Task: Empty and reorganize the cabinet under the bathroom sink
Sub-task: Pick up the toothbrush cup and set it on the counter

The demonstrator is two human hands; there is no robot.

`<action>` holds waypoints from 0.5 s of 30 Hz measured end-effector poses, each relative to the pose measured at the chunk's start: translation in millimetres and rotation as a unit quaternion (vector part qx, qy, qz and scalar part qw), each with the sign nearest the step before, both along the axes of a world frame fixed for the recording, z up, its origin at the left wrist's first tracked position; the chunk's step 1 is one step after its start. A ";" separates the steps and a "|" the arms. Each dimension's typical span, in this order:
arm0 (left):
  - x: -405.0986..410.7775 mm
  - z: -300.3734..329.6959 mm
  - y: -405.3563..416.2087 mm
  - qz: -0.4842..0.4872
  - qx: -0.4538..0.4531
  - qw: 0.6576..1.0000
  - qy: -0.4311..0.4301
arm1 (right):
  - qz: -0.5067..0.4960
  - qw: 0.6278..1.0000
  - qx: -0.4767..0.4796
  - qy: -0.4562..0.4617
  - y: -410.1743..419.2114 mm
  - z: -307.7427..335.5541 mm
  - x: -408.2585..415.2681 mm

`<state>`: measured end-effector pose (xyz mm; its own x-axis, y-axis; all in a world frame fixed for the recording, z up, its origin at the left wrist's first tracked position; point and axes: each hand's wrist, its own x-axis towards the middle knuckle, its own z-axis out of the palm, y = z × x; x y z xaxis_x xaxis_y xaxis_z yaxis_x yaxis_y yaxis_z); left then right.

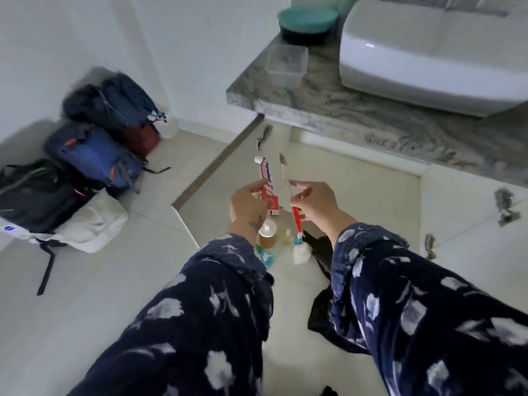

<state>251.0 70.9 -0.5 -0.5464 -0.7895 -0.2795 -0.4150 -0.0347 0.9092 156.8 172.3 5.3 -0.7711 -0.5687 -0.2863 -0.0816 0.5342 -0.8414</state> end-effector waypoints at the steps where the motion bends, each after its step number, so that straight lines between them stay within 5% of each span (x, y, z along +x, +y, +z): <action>1: -4.3 12.0 -10.9 -0.003 -0.007 1.000 0.010 | -0.010 1.000 -0.014 -0.005 -8.6 9.8 -6.2; 15: -133.7 98.4 -148.2 -0.053 -0.087 0.989 0.110 | -0.045 0.993 -0.095 0.043 -115.0 98.3 -141.6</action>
